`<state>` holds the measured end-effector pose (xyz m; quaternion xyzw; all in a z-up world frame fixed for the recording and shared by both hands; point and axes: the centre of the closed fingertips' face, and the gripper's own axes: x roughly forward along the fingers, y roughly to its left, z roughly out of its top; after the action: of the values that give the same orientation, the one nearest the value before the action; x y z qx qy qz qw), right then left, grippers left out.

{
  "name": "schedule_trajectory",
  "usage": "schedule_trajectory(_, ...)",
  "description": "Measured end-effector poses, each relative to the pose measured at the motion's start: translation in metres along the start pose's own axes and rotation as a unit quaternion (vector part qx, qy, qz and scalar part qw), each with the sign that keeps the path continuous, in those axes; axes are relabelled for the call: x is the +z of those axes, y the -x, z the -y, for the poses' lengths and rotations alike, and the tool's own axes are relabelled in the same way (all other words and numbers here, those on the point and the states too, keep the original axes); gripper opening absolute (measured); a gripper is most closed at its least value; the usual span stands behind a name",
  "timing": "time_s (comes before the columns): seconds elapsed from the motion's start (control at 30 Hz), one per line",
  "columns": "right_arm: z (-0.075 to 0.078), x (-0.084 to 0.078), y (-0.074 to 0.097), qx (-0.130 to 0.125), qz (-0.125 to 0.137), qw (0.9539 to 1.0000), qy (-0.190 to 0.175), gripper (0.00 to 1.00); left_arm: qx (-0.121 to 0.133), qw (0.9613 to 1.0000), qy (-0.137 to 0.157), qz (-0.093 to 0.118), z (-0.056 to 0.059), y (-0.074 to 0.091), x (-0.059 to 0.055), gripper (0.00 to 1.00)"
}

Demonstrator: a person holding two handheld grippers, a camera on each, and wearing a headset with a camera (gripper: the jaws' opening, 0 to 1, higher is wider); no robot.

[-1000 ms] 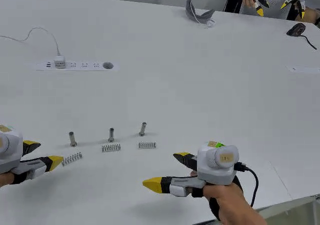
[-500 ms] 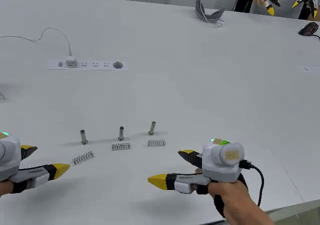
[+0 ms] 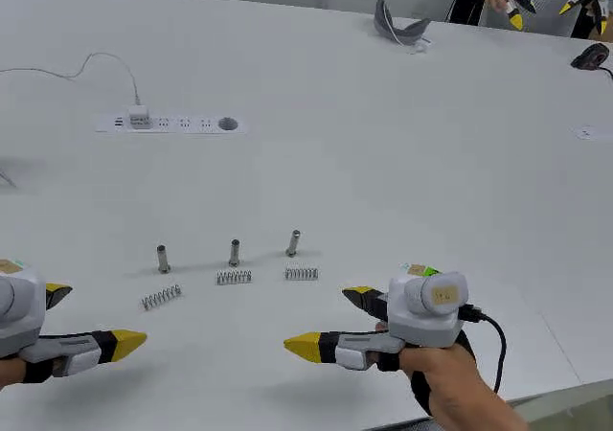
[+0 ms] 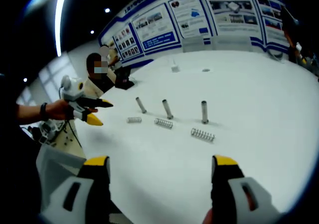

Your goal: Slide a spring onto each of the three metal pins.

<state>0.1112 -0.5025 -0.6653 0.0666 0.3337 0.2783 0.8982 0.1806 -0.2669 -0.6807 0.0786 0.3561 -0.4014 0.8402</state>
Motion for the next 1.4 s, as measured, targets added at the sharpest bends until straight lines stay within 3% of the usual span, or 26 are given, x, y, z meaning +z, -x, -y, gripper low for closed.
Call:
schedule_trajectory(0.23,0.002,-0.003,0.003,-0.002,-0.005,1.0,0.001,0.85,-0.014,0.9997,-0.015,-0.013,0.007,-0.007,-0.001,0.84)
schedule_trajectory(0.37,0.005,-0.001,0.005,-0.004,-0.002,1.0,0.002,0.85,-0.024,0.9987,-0.033,-0.03,0.013,-0.012,-0.005,0.83)
schedule_trajectory(0.73,0.009,-0.002,0.009,-0.007,-0.005,1.0,0.002,0.85,-0.033,0.9978,-0.046,-0.033,0.014,-0.03,0.003,0.76)
schedule_trajectory(1.2,0.015,0.0,0.014,-0.012,-0.006,0.9999,0.003,0.85,-0.05,0.9971,-0.045,-0.037,0.015,-0.057,0.005,0.6)
schedule_trajectory(1.4,0.016,-0.002,0.015,-0.014,-0.007,0.9999,0.001,0.85,-0.046,0.9975,-0.039,-0.036,0.01,-0.068,0.004,0.46)
